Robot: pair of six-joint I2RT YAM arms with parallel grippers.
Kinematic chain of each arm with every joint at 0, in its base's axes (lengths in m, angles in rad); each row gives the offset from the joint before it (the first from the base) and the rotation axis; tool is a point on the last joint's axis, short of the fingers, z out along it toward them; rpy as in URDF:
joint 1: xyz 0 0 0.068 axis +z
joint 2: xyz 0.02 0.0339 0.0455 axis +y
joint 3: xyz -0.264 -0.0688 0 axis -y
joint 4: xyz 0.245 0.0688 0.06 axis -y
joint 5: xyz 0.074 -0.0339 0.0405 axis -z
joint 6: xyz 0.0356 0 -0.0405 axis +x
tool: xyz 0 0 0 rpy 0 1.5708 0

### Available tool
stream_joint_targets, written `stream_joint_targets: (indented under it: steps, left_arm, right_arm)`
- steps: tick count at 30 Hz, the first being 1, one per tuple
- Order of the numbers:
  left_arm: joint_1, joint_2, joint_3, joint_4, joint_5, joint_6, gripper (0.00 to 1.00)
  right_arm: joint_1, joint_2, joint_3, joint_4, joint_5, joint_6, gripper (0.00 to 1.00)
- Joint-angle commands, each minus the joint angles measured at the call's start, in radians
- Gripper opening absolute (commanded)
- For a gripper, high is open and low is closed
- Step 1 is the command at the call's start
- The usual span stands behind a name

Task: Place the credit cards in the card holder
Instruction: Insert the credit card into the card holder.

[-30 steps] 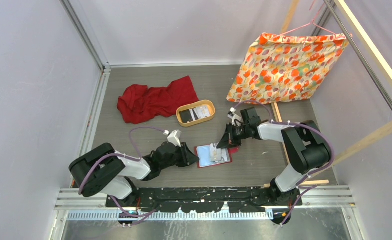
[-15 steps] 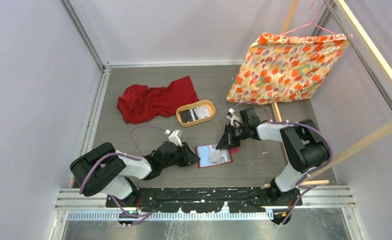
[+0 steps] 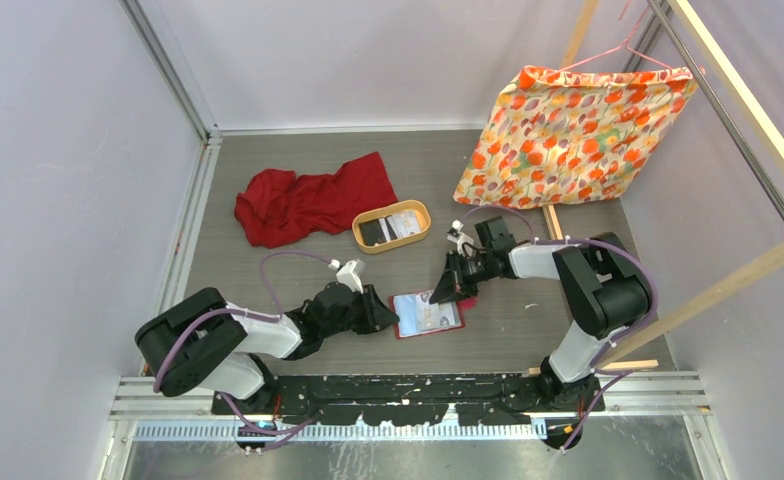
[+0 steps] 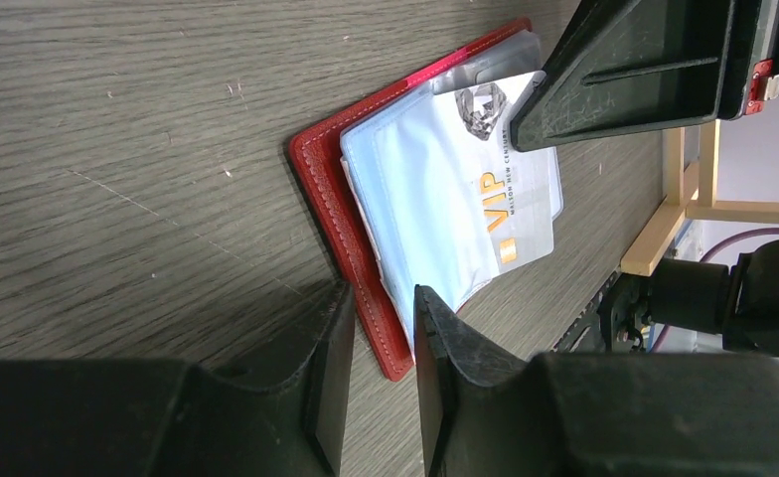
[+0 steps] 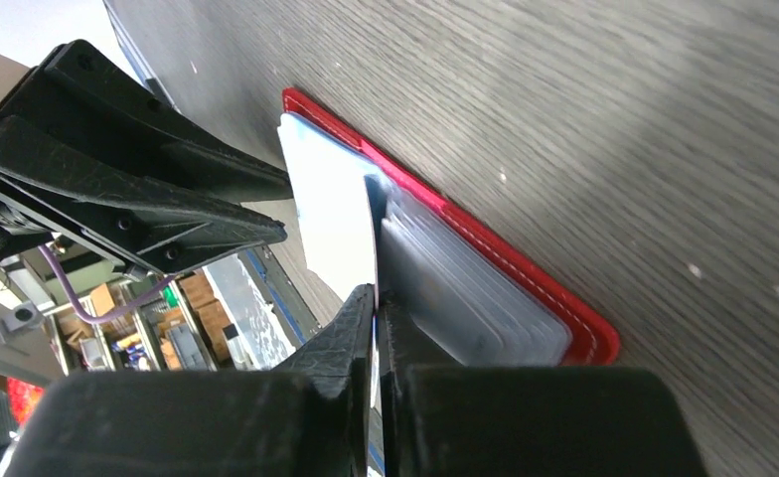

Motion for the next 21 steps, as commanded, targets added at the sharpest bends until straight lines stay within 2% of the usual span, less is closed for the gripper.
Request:
stream_joint_targets:
  steps: [1,16,21]
  left_arm:
    - [-0.002,-0.007,0.024,-0.007,0.012,0.021,0.30]
    - [-0.002,-0.042,0.013,-0.058,-0.016,0.010,0.30]
    - [-0.002,-0.050,0.012,-0.061,-0.016,0.007,0.30]
  right_arm:
    - [0.038,0.018,0.049,-0.034,-0.014,-0.050,0.09]
    - [0.078,0.092,0.118,-0.053,-0.005,-0.031,0.14]
    - [0.079,0.083,0.132,-0.085,0.000,-0.044,0.24]
